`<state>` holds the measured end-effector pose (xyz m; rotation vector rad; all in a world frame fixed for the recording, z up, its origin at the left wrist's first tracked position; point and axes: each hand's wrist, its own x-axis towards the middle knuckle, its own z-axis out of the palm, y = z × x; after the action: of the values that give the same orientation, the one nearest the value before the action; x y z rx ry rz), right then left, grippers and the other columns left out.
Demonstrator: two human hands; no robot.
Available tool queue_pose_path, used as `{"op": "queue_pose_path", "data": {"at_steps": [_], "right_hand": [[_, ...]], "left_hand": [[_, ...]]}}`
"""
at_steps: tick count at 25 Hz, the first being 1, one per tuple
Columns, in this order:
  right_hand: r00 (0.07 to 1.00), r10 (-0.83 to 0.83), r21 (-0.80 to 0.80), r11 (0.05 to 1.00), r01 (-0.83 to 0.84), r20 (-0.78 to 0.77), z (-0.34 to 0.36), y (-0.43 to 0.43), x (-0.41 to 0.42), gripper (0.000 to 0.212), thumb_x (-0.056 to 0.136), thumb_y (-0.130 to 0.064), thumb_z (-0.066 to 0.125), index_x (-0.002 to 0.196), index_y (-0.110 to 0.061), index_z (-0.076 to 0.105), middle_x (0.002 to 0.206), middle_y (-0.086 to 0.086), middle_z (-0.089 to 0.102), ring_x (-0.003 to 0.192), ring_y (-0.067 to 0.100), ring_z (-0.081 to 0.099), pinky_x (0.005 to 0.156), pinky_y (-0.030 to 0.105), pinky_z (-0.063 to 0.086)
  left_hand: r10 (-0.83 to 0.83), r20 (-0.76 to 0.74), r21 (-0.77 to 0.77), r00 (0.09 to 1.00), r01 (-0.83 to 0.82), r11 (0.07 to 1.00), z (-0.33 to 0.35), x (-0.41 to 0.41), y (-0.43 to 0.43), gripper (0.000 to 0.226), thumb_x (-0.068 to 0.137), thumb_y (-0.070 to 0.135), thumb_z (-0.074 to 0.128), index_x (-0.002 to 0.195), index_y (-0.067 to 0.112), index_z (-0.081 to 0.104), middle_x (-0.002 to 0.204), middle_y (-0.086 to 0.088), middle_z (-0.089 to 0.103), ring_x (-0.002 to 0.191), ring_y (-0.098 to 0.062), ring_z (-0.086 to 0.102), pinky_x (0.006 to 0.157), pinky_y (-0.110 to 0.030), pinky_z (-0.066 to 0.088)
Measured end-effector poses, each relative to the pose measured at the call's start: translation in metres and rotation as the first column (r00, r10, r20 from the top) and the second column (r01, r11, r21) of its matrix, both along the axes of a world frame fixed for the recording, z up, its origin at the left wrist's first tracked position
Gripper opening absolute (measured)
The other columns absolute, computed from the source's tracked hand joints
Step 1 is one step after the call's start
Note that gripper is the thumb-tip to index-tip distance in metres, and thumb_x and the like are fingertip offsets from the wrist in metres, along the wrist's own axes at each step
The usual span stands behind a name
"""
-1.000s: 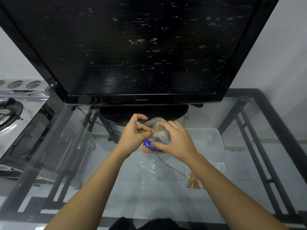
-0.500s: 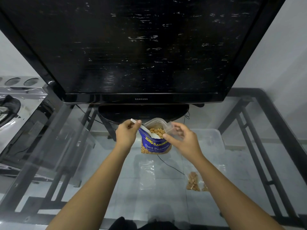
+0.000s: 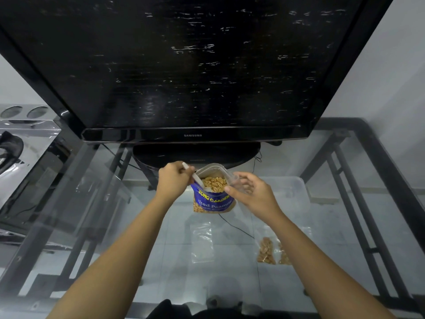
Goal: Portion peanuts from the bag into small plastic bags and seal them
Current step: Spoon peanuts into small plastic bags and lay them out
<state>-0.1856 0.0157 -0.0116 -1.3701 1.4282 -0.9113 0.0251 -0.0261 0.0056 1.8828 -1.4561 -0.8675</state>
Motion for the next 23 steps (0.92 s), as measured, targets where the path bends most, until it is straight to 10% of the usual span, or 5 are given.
{"op": "queue_pose_path", "data": {"at_steps": [12,23], "right_hand": [[0.997,-0.025,0.053,0.998,0.021,0.074,0.0,-0.004,-0.009,0.05,0.073,-0.037,0.075,0.118,-0.024,0.055,0.103,-0.015,0.061,0.101,0.007,0.059,0.075,0.015,0.049],[0.846,0.008,-0.232,0.96,-0.155,-0.533,0.011,-0.025,-0.001,0.057,0.068,-0.046,0.075,0.117,-0.023,0.057,0.108,-0.005,0.062,0.096,0.014,0.057,0.077,0.027,0.047]], "left_hand": [[0.326,-0.604,0.293,0.727,-0.178,0.939,-0.01,-0.006,-0.007,0.011,0.091,0.013,0.057,0.082,0.005,0.059,0.05,0.001,0.064,0.041,-0.002,0.057,0.042,-0.011,0.045],[0.377,-0.633,0.251,0.676,-0.281,0.926,0.006,0.029,-0.018,0.009,0.091,0.012,0.056,0.083,0.007,0.058,0.051,0.0,0.058,0.038,-0.003,0.05,0.04,-0.012,0.041]]}}
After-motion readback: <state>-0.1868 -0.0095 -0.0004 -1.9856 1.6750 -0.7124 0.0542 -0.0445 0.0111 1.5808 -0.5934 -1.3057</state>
